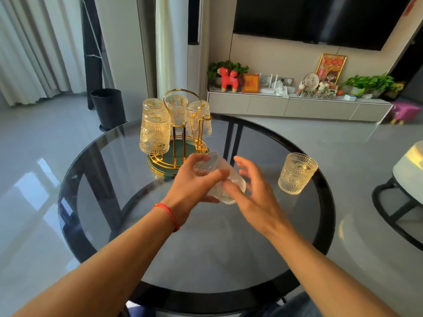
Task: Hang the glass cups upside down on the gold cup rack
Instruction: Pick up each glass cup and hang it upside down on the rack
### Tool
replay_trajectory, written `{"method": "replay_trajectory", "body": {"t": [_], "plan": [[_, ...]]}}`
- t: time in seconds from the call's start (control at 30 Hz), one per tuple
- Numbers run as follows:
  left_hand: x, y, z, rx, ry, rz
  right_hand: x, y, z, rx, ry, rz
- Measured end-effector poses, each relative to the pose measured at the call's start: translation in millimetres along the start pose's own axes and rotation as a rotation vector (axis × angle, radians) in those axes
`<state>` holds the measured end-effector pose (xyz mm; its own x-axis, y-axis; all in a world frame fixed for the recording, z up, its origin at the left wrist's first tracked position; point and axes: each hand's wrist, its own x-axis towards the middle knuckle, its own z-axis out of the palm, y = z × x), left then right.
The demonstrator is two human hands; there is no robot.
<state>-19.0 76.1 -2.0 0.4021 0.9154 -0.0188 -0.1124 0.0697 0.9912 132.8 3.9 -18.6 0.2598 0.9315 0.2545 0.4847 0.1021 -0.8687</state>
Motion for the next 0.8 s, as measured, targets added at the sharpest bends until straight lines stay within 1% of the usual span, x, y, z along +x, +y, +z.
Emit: {"method": "replay_trajectory", "body": {"t": [0.07, 0.1, 0.17, 0.23, 0.3, 0.37, 0.43, 0.53, 0.57, 0.63, 0.8], "plan": [[6.7, 1.0, -8.1, -0.145, -0.003, -0.072, 7.3, -3.2, 4.3, 0.238, -0.06, 0.233], [10.1, 0.3, -11.4, -0.171, -0.004, -0.086, 10.6, -4.5, 5.8, 0.335, -0.104, 0.298], [17.7, -2.2, -16.5, -0.143, 0.008, -0.07, 15.9, -6.6, 9.0, 0.407, -0.161, 0.29], [24.6, -3.0, -21.5, -0.111, -0.005, -0.043, 20.0, -6.3, 13.6, 0.446, -0.138, 0.242], [29.9, -3.3, -28.7, 0.007, -0.055, 0.006, 27.6, -6.8, 14.5, 0.562, -0.067, 0.268], [33.0, -5.2, -39.4, 0.259, -0.104, 0.072, 38.4, -7.4, 9.4, 0.612, 0.032, 0.281], [35.7, -10.8, -51.7, 0.487, -0.078, 0.148, 49.4, -5.9, 0.7, 0.497, 0.121, 0.25], [44.8, -21.6, -67.4, 0.851, 0.082, 0.247, 63.2, -3.8, -12.2, 0.315, 0.273, 0.202], [46.8, -24.9, -69.8, 0.936, 0.105, 0.262, 68.3, -4.4, -15.4, 0.282, 0.327, 0.188], [49.7, -31.5, -72.0, 1.03, 0.088, 0.285, 81.1, -9.1, -20.2, 0.234, 0.403, 0.157], [52.8, -47.5, -74.2, 1.165, 0.091, 0.317, 122.7, -40.5, -17.2, 0.103, 0.453, 0.034]]}}
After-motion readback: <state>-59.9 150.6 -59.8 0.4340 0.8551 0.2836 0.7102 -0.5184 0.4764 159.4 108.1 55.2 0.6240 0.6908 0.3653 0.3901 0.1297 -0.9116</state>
